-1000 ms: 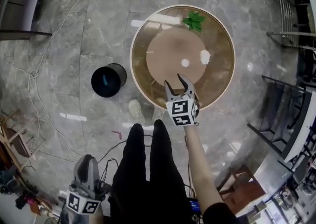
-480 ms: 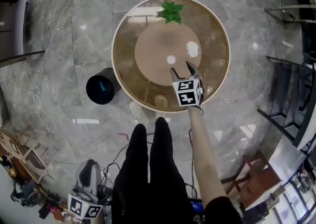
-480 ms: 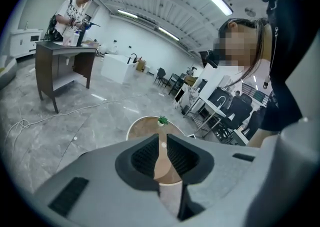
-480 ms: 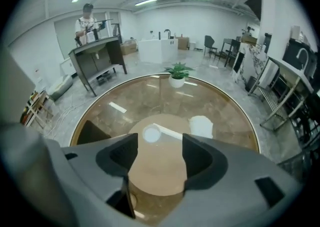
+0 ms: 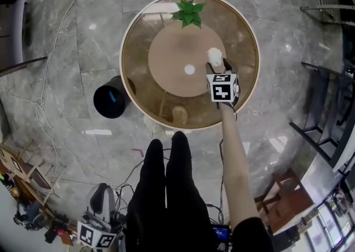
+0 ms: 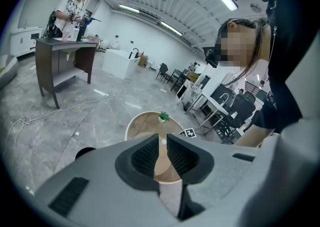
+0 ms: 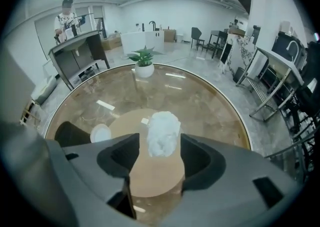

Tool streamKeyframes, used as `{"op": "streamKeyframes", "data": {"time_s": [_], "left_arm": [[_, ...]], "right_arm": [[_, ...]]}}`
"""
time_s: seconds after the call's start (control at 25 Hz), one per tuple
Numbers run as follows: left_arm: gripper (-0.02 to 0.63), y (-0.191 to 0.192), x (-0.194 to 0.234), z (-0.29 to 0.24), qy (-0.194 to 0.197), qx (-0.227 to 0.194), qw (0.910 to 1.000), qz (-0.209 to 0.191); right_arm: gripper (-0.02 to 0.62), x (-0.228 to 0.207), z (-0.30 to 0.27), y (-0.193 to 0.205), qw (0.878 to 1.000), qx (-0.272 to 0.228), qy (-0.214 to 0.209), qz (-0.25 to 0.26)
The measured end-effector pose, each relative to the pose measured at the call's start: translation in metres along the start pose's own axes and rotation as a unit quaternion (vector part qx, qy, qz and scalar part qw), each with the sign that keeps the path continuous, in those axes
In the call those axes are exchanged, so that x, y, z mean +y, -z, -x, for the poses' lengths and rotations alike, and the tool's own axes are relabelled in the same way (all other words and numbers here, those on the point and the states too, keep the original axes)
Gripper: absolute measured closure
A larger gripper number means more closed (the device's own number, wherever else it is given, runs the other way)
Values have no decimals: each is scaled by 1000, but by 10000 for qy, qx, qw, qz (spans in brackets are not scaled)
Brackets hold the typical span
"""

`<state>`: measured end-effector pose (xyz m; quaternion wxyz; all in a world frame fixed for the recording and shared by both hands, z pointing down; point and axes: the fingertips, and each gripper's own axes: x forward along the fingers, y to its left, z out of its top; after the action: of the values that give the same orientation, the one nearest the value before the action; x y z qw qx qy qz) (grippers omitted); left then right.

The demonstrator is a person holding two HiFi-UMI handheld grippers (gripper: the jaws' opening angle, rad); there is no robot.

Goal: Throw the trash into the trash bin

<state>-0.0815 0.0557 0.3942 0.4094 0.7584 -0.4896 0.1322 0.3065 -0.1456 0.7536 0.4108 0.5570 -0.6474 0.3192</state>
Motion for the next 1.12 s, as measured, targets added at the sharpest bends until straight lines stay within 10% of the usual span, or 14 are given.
{"op": "streamKeyframes", "data": {"time_s": [0.16,0.6,1.12], "left_arm": [[555,0,2,0,-65,-26,10000,58],[555,0,10,16,-172,-325,9990,249],[555,15,53,88,-876,-1006,9881,768]], "right_arm": [[479,-3,-3,1,9996,164,110,188],[491,38,33,-32,9978,-356,-76,555],[489,197,48,-68,9801,-594,-964,1633]]}}
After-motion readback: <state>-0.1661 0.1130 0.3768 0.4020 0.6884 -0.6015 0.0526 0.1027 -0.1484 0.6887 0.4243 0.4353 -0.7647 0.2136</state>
